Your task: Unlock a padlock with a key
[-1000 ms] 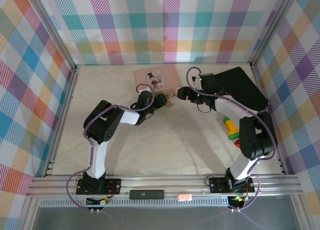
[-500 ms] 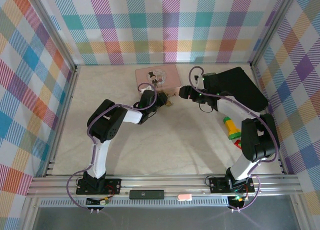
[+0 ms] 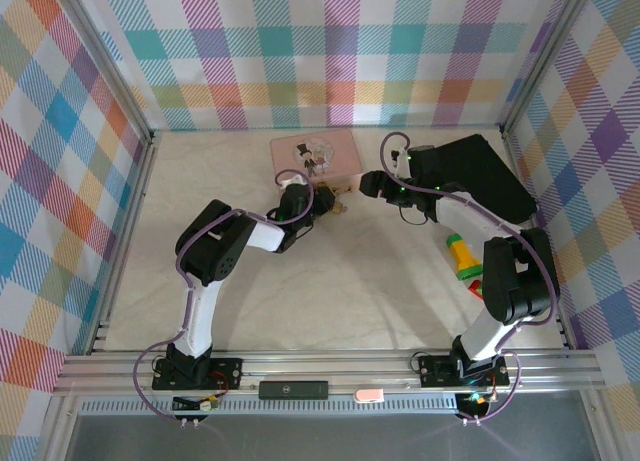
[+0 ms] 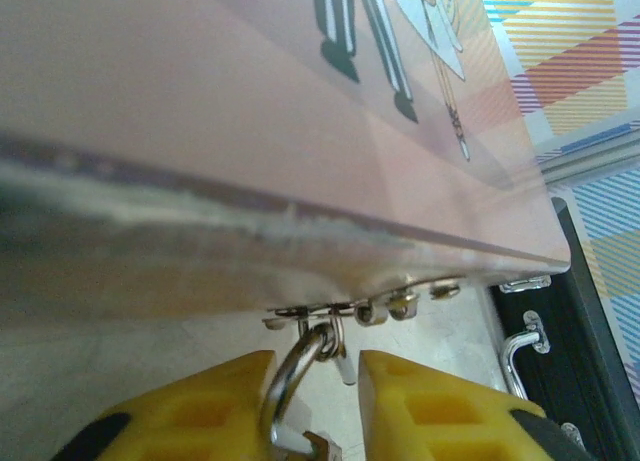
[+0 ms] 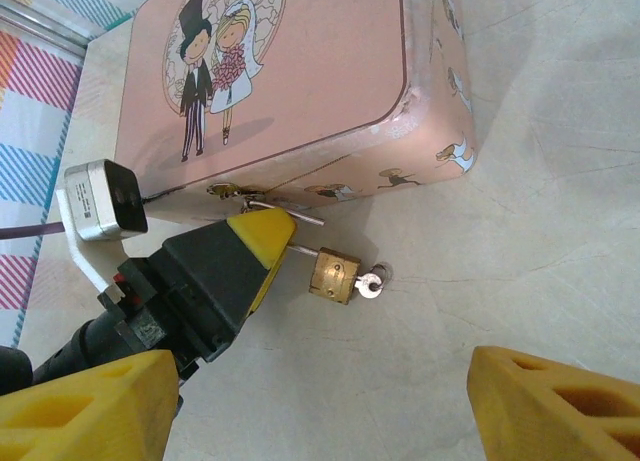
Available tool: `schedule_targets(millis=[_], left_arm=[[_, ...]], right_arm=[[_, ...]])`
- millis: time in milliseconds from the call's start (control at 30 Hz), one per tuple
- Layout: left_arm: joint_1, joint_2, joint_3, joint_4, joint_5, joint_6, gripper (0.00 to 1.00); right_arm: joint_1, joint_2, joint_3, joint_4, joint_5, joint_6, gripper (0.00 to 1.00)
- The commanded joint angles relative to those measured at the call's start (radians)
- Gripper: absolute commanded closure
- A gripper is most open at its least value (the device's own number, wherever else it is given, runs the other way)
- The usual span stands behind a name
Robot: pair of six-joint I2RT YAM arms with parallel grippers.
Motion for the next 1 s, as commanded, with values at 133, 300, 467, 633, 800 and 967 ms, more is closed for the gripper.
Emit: schedule_targets(millis=[133, 300, 467, 633, 800, 967], left_arm=[[-0.01, -0.006, -0.078, -0.007, 0.021, -0.056, 0.72], [-0.01, -0.017, -0.105, 0.012, 0.019, -0.063, 0.76], [-0.01, -0.008, -0.097, 0.002, 0.015, -0.06, 0.78], [-0.01, 0.006, -0.06, -0.009, 0.011, -0.05, 0.79], [-0.008, 0.01, -0.019, -0.027, 0.017, -0.036, 0.86], [-0.007, 0.002, -0.011, -0.037, 0.012, -0.022, 1.0]], right_arm=[[-0.006, 0.006, -0.015, 0.041, -0.029, 0.021, 0.24], [-0.007, 0.006, -0.015, 0.041, -0.028, 0.022, 0.24], [-0.006, 0.008, -0.013, 0.039, -0.03, 0.024, 0.24], [-0.007, 0.005, -0.012, 0.035, -0.024, 0.017, 0.24], [-0.02, 0.03, 0.014, 0.039, -0.032, 0.022, 0.24], [-0.026, 0.111, 0.108, 0.03, -0.024, -0.01, 0.23]])
